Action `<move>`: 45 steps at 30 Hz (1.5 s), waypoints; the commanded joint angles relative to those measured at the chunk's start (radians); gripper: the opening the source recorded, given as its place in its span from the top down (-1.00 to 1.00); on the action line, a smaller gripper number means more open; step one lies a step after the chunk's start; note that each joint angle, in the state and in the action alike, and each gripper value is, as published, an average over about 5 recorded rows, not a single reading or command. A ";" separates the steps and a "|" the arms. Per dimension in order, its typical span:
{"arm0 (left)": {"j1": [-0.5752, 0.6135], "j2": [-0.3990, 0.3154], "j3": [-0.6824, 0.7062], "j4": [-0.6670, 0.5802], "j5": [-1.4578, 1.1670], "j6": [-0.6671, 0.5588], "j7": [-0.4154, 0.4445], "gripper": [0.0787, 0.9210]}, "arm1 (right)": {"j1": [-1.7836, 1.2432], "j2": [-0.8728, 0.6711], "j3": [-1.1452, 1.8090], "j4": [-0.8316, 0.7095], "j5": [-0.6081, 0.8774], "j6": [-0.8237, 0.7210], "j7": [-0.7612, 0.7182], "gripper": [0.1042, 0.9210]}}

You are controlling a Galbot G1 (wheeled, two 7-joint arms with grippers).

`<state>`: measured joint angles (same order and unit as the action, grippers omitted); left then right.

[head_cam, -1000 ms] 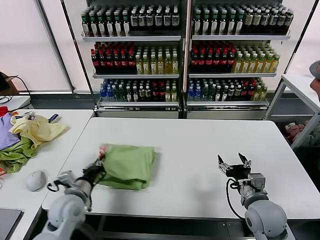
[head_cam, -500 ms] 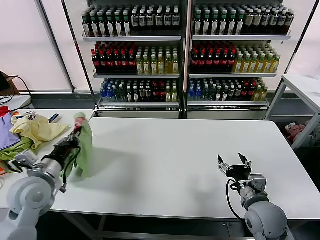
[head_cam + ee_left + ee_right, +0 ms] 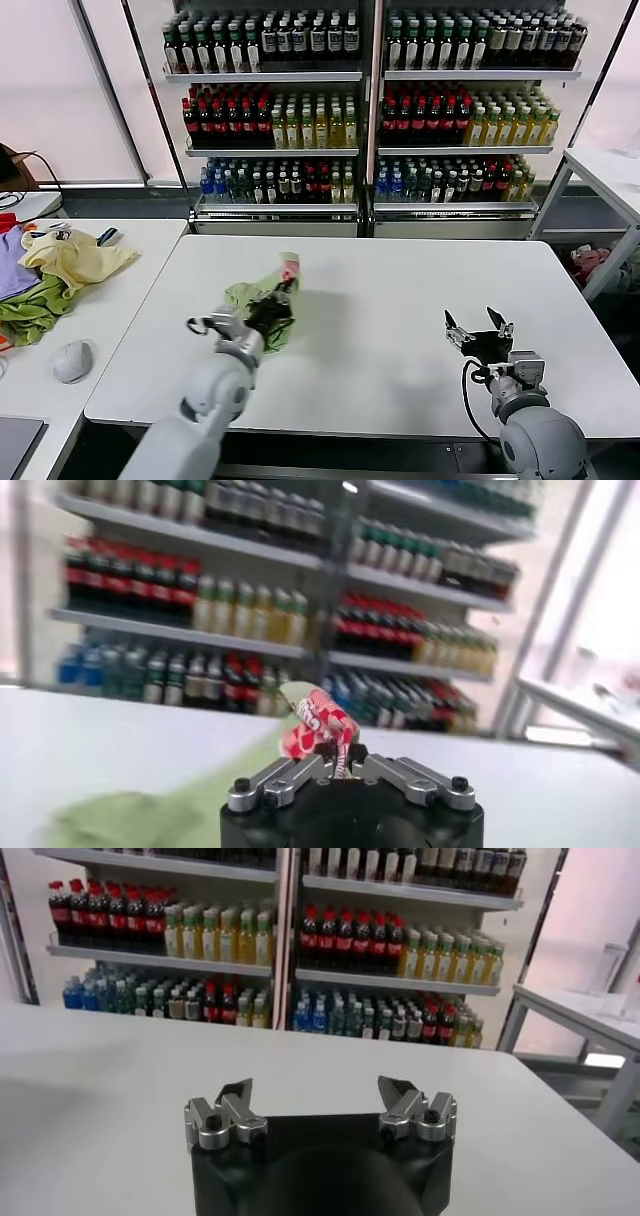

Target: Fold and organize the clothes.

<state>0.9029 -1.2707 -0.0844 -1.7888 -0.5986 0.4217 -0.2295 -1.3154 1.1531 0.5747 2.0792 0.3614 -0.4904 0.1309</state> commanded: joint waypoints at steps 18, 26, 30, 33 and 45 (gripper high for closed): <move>-0.007 -0.130 0.163 0.000 0.042 -0.177 -0.010 -0.05 | 0.128 0.000 -0.145 -0.064 0.011 -0.007 0.012 -0.76; 0.248 0.025 -0.096 -0.196 0.145 -0.212 -0.010 -0.60 | 0.350 0.100 -0.391 -0.253 -0.008 -0.042 0.074 -0.76; 0.375 0.072 -0.211 -0.267 0.150 -0.230 -0.012 -0.74 | 0.447 0.161 -0.464 -0.374 -0.038 -0.057 0.101 -0.76; 0.434 0.088 -0.273 -0.302 0.135 -0.235 -0.016 -0.76 | 0.481 0.195 -0.492 -0.444 -0.064 -0.071 0.107 -0.76; 0.502 0.084 -0.299 -0.345 0.134 -0.232 -0.019 -0.77 | 0.491 0.225 -0.500 -0.549 -0.064 -0.090 0.132 -0.76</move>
<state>1.2755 -1.2252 -0.2887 -2.0502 -0.4754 0.2049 -0.2471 -0.8952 1.3310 0.1416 1.6634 0.3002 -0.5651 0.2363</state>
